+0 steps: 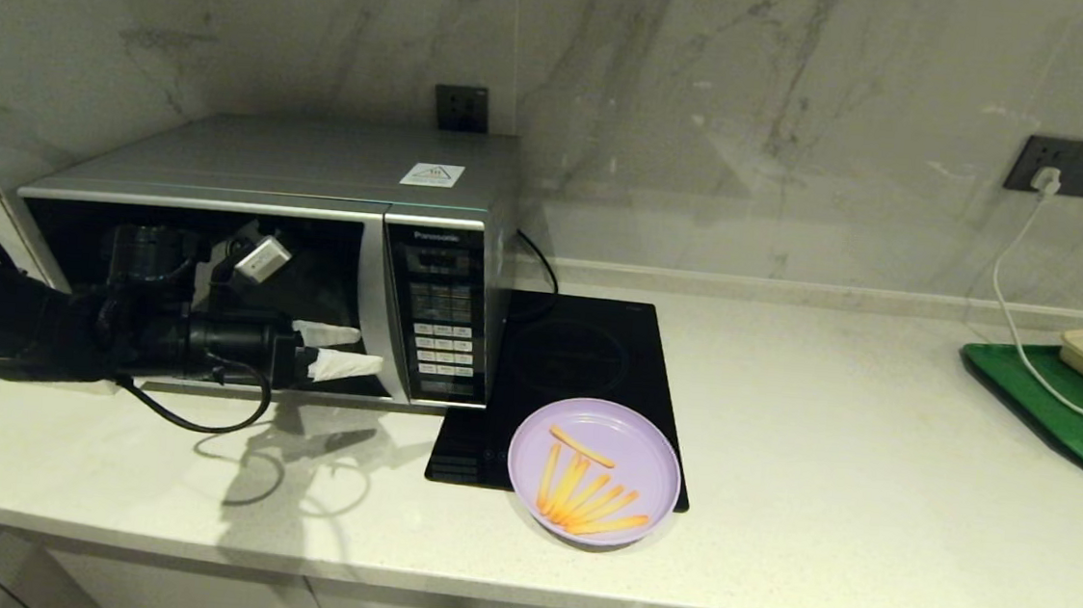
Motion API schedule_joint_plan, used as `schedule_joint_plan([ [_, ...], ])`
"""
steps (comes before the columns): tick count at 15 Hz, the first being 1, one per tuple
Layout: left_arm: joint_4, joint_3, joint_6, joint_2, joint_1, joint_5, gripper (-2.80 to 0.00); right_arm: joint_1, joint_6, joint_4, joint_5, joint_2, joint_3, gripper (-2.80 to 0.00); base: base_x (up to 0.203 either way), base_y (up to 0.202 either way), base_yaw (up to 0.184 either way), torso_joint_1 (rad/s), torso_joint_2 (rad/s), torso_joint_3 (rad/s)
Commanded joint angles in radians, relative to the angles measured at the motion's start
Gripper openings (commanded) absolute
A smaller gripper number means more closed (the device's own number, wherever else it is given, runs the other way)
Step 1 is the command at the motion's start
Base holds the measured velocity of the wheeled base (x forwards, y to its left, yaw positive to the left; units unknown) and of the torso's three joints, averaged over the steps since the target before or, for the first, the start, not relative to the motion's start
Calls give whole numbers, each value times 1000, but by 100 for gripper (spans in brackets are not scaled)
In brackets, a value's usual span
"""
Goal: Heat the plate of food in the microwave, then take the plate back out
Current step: Open the microwave oven
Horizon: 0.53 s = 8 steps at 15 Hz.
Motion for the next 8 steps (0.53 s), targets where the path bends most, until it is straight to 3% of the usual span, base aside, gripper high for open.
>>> schedule_joint_plan([
  [1, -1, -22, 0, 11, -5, 11, 0, 1, 1, 1, -1, 1, 0, -280, 0, 0, 0, 0, 0, 0],
  [8, 18, -36, -15, 5, -44, 25, 0, 1, 1, 1, -1, 1, 0, -280, 0, 0, 0, 0, 0, 0],
])
